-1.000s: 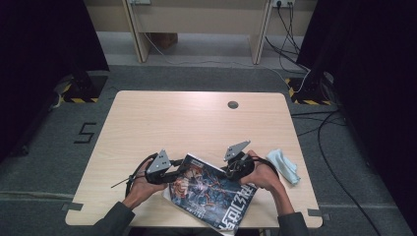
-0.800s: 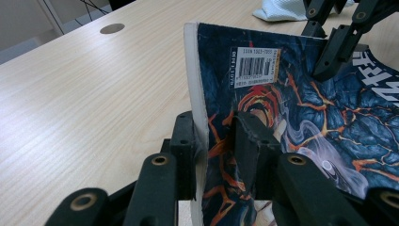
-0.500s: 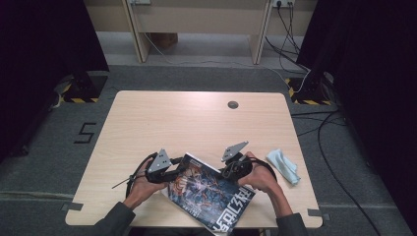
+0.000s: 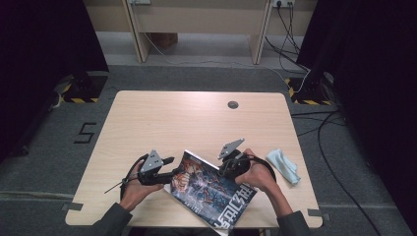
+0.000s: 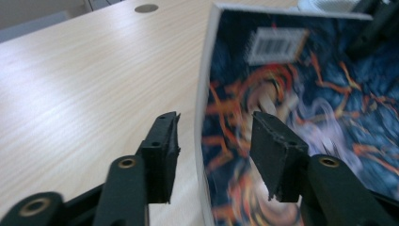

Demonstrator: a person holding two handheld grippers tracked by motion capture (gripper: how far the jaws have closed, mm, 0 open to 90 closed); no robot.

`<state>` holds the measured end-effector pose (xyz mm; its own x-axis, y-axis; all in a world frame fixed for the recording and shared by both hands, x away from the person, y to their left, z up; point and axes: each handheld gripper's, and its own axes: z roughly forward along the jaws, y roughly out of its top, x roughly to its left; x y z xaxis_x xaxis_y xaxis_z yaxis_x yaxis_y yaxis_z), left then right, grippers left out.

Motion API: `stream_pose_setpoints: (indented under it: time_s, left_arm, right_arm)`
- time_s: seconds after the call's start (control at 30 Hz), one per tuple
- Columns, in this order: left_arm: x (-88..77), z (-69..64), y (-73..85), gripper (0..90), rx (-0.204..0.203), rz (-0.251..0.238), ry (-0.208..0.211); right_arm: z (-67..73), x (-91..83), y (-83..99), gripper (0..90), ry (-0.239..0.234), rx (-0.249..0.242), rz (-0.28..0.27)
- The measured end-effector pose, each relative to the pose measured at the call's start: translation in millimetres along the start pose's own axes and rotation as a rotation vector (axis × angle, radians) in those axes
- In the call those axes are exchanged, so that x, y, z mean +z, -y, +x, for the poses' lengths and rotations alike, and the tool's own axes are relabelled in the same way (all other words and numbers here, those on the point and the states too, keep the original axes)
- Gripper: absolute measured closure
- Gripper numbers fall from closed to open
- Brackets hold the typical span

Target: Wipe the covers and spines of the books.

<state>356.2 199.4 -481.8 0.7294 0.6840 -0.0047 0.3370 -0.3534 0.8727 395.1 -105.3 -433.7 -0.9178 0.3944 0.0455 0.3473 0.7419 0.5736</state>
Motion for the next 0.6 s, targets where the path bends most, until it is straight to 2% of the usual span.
stream_pose_setpoints:
  time_s: [0.1,0.2,0.3,0.4,0.5,0.6]
  left_arm:
    - [-8.6,-1.1,5.4,45.8,-0.018,0.021,0.004]
    - [-15.7,-4.1,15.3,44.5,-0.046,0.075,0.005]
    - [-17.4,-7.5,22.7,44.0,-0.05,0.115,0.003]
    - [-15.5,-10.2,25.6,44.0,-0.041,0.149,-0.006]
    - [-14.3,-10.5,25.4,44.3,-0.039,0.16,-0.016]
    - [-14.2,-10.0,26.9,45.3,-0.042,0.176,-0.033]
  right_arm:
    - [-2.6,-7.1,-3.7,82.9,0.014,-0.002,0.015]
    - [-5.1,-14.4,-9.2,82.9,0.049,-0.011,0.035]
    - [-9.7,-23.4,-16.5,82.9,0.084,-0.013,0.044]
    - [-13.0,-34.6,-27.3,83.0,0.146,-0.025,0.056]
    - [-18.5,-45.8,-39.6,83.0,0.213,-0.038,0.074]
    - [-24.3,-54.5,-48.9,83.0,0.26,-0.038,0.077]
